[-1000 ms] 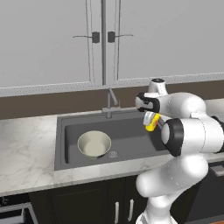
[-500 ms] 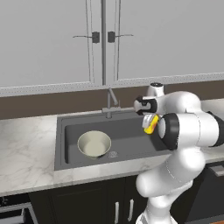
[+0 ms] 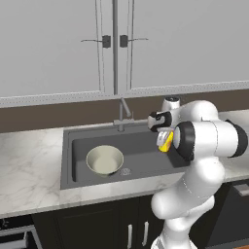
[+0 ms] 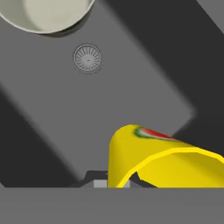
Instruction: Remove the tomato and onion from the sink. Then move the bowl and cup from the counter to the sink for washing.
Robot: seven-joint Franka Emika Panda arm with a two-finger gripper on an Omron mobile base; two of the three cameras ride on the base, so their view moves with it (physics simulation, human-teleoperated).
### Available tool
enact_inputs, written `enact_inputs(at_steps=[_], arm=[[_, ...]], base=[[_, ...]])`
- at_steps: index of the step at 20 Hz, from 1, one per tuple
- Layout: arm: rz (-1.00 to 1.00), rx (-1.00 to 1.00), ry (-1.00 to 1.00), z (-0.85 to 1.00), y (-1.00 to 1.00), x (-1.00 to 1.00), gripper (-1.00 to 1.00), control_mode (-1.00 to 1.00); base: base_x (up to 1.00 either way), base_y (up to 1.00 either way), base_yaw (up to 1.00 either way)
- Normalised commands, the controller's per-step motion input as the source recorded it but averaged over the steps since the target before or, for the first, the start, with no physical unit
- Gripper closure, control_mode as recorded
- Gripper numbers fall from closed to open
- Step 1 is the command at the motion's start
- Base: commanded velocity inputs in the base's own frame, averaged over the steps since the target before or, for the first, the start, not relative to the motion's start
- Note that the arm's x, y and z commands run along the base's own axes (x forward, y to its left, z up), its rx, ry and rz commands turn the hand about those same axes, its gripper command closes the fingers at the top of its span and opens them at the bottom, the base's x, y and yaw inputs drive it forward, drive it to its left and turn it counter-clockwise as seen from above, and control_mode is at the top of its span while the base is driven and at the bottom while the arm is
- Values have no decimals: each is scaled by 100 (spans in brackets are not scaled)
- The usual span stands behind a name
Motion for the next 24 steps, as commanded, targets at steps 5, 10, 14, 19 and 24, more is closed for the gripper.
enact_inputs(at_steps=[5, 10, 14, 19, 24], arm=[[0, 0, -3, -24, 7, 9, 100, -100], [0, 0, -4, -24, 5, 8, 100, -100], [0, 0, -6, -23, 9, 4, 100, -100], [0, 0, -7, -24, 10, 9, 100, -100], [0, 0, -2, -23, 7, 11, 100, -100]], base=[[0, 0, 0], [0, 0, 0], [0, 0, 0], [0, 0, 0], [0, 0, 0]])
